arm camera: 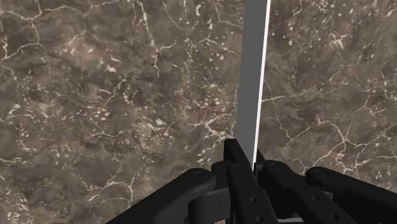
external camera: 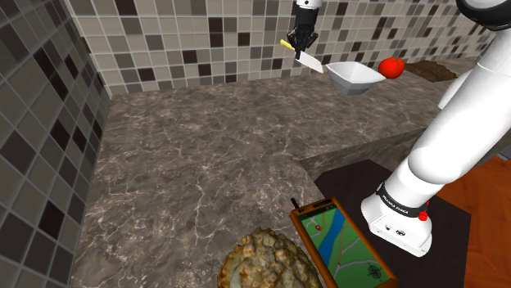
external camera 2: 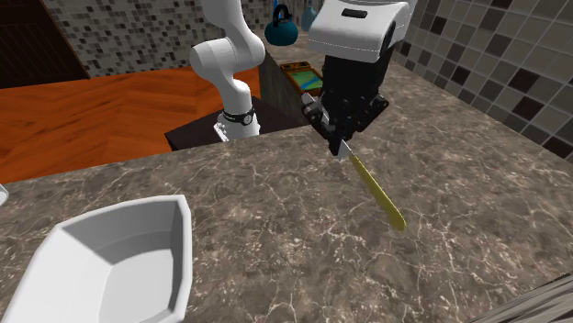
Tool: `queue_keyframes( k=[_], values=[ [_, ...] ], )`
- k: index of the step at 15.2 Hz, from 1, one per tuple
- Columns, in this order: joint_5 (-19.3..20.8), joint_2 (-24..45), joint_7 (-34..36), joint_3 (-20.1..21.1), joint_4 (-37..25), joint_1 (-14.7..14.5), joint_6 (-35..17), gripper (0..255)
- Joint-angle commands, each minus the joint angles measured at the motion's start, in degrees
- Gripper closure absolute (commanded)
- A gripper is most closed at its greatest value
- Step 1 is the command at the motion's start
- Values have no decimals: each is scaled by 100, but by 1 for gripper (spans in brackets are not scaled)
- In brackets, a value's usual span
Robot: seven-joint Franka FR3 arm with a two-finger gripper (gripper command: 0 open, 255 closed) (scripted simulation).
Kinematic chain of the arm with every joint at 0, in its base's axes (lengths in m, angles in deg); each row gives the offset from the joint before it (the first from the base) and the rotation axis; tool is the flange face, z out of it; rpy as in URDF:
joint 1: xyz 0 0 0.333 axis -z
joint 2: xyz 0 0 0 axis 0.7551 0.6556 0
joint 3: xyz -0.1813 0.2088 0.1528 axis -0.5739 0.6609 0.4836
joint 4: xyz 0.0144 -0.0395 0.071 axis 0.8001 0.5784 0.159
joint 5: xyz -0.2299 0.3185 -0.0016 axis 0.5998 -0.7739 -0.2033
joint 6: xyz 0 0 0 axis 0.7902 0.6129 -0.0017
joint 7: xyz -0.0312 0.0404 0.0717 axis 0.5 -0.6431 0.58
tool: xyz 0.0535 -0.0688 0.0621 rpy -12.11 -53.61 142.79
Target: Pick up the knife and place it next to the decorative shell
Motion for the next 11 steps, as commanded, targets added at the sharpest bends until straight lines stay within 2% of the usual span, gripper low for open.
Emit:
queue_keyframes(
  k=[1, 11],
  values=[
    [18, -192, 92, 41, 174, -47, 18, 255],
    [-15, -1840, 1110, 615, 1996, -502, -161, 255]
  ],
)
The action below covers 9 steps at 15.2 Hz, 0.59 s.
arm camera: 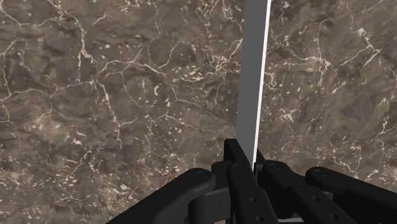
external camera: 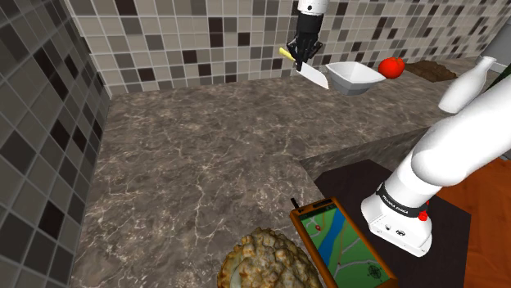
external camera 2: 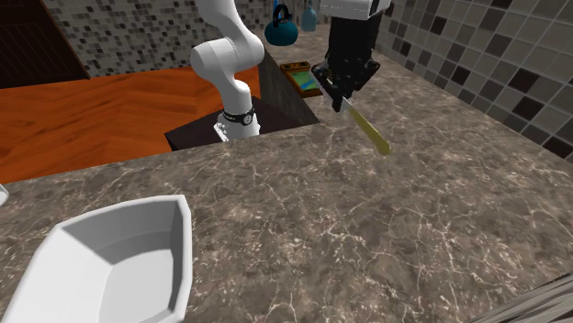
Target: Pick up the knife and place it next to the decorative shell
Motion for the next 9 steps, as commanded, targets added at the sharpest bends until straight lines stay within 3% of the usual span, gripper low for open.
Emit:
queue_keyframes(
  k=[1, 9],
  values=[
    [-44, -334, 228, 143, 323, -97, 10, 255],
    [-377, -1375, 1101, 762, 1226, -505, 122, 255]
  ],
)
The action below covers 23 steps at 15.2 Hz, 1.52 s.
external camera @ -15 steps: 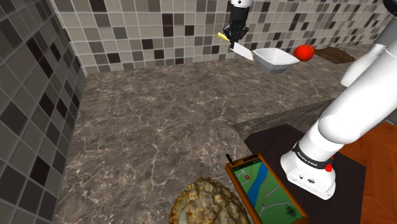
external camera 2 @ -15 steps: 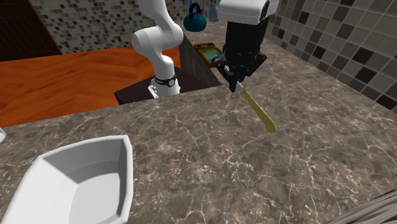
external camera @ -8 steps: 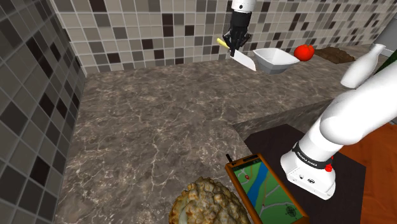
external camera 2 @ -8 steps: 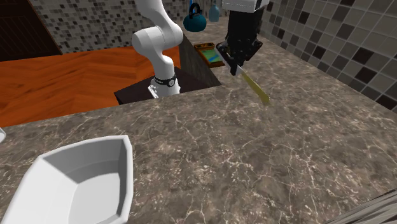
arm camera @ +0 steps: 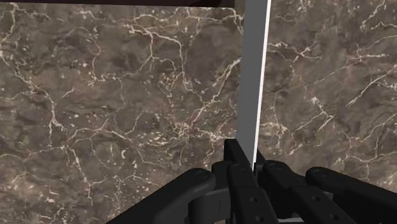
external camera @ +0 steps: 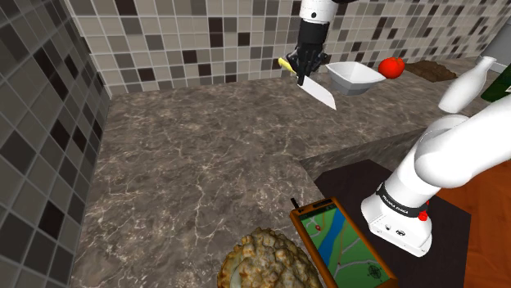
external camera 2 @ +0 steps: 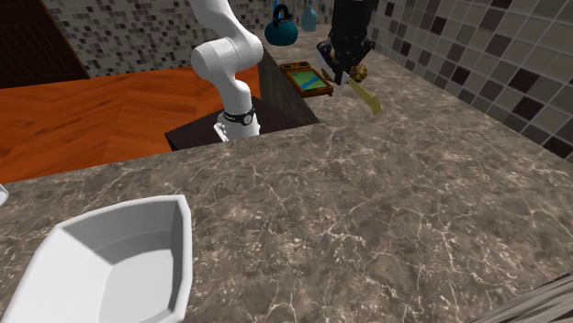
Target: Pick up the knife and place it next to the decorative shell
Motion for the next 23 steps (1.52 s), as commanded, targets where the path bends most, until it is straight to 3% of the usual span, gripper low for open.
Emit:
queue_keyframes(
  k=[1, 16, 23],
  values=[
    [-120, -261, 253, 185, 227, -123, 24, 255],
    [-1192, -1273, 2137, 1672, 700, -1049, 356, 255],
    [-1324, -1270, 2196, 1846, 1130, -1117, -93, 255]
  ],
)
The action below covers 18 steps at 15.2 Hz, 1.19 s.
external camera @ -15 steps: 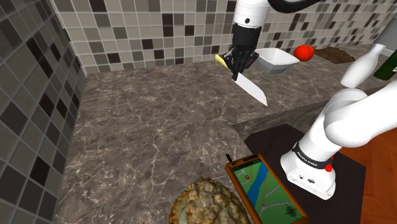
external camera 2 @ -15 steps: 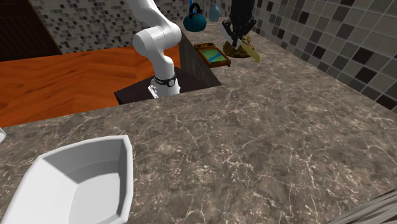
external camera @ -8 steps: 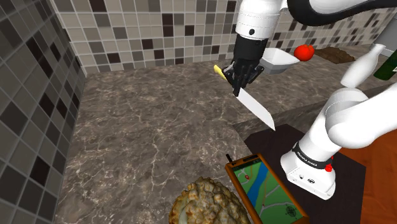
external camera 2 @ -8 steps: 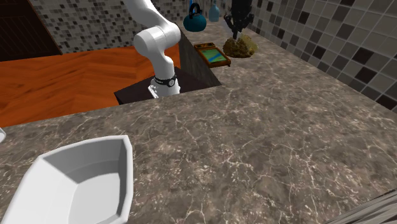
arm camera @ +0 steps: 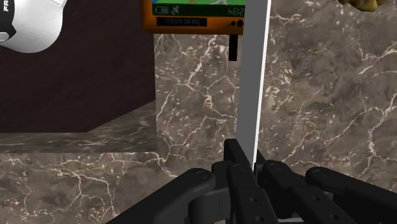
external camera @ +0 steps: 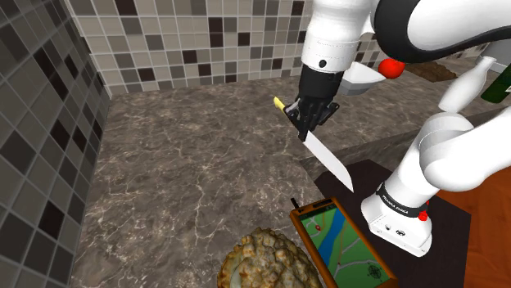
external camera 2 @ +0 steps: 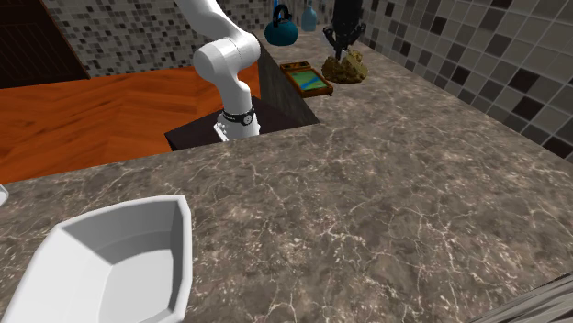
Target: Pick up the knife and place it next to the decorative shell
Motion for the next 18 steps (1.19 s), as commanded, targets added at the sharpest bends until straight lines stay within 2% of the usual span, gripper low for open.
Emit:
queue_keyframes(
  k=[1, 18],
  values=[
    [-27, 16, -16, 34, 153, -7, -170, 255],
    [-286, 408, -64, 413, 1194, -62, -1603, 255]
  ],
)
